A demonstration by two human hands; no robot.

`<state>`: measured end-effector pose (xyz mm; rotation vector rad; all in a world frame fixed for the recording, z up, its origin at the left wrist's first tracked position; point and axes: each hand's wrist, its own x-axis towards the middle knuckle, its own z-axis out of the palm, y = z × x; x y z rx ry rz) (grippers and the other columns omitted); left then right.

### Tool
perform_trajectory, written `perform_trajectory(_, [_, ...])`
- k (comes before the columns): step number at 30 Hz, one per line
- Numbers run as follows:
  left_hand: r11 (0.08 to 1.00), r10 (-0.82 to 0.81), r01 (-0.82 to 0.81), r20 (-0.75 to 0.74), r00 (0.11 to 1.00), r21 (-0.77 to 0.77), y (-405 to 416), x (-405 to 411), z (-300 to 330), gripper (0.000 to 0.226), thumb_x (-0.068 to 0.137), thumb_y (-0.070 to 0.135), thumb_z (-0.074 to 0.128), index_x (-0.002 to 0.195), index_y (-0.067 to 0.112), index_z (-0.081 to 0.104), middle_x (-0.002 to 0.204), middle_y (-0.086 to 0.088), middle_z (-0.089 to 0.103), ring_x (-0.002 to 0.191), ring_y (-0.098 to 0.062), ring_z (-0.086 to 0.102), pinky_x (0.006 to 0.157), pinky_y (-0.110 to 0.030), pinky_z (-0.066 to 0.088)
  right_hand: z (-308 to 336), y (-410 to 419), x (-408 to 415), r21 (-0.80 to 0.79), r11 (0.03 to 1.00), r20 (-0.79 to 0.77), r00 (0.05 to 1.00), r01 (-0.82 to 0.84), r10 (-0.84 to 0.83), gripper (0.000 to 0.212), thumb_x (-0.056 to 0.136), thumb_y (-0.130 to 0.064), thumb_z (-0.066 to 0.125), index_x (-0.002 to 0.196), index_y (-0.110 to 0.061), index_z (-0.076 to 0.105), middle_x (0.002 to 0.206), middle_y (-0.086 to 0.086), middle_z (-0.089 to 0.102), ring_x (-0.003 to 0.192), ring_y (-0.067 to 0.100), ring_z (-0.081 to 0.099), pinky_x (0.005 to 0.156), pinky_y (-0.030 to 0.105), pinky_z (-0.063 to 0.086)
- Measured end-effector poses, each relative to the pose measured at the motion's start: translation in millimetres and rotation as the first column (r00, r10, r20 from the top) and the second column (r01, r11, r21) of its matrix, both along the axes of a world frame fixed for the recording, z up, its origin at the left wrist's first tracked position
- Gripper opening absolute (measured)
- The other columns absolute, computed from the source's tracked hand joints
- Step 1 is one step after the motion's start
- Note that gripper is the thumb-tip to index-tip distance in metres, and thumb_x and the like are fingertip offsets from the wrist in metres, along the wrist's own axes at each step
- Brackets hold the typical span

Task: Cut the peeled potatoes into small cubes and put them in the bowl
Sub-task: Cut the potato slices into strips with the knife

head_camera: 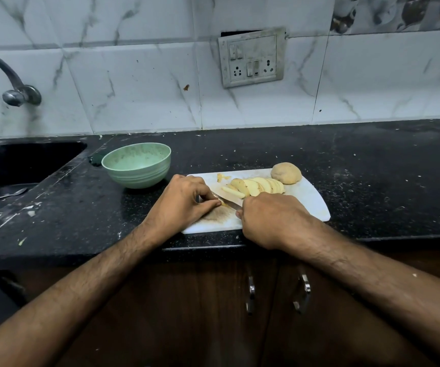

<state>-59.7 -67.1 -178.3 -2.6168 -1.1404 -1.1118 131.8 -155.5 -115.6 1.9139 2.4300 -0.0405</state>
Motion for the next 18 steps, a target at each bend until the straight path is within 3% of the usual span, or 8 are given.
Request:
perform_trajectory(3, [0.999, 0.019, -0.018, -0.035, 0.999, 0.036, 0.2, 0.0, -1.3, 0.019, 0.083, 0.036, 0.080, 0.072, 0.020, 0.077, 0.070, 0.012, 0.068, 0.063, -0.003, 0.060, 0.071, -0.008, 0.037, -1.8, 3.5, -0.4, 0.003, 1.000, 0.017, 1.000, -0.026, 0.026, 0.018, 0.103, -0.030, 0.038, 0.110, -0.018, 0.050, 0.090, 0.001, 0.049, 0.084, 0.022, 0.049, 0.074, 0.038, 0.042])
perform_trajectory(7, [0.993, 0.091, -0.083, -0.097, 0.991, 0.079, 0.4, -1.9, -4.6, 0.023, 0.086, 0.047, 0.071, 0.077, 0.026, 0.074, 0.075, 0.017, 0.062, 0.073, 0.000, 0.055, 0.081, -0.025, 0.035, -4.7, -2.6, 11.3, 0.012, 0.997, 0.007, 0.997, -0.075, 0.075, 0.022, 0.104, -0.036, 0.037, 0.089, -0.020, 0.041, 0.076, -0.003, 0.042, 0.079, 0.020, 0.048, 0.071, 0.035, 0.037])
perform_trajectory(10, [0.990, 0.117, -0.104, -0.133, 0.984, 0.097, -0.5, -1.8, -4.7, 0.020, 0.088, 0.046, 0.072, 0.080, 0.028, 0.072, 0.080, 0.017, 0.062, 0.079, -0.001, 0.055, 0.082, -0.027, 0.034, -4.1, -12.8, 26.5, -0.009, 0.998, 0.012, 0.998, -0.063, 0.063, 0.030, 0.105, -0.042, 0.032, 0.086, -0.021, 0.042, 0.074, -0.004, 0.039, 0.077, 0.019, 0.046, 0.071, 0.035, 0.036])
perform_trajectory(18, [0.996, 0.086, -0.086, -0.070, 0.994, 0.000, -3.1, -2.3, -3.8, 0.015, 0.088, 0.046, 0.069, 0.088, 0.033, 0.064, 0.085, 0.019, 0.065, 0.086, -0.001, 0.060, 0.083, -0.031, 0.035, 8.3, -8.1, 51.5, 0.053, 0.998, 0.143, 0.990, -0.027, 0.019, 0.033, 0.104, -0.047, 0.030, 0.089, -0.023, 0.046, 0.079, -0.005, 0.045, 0.075, 0.017, 0.045, 0.070, 0.034, 0.036])
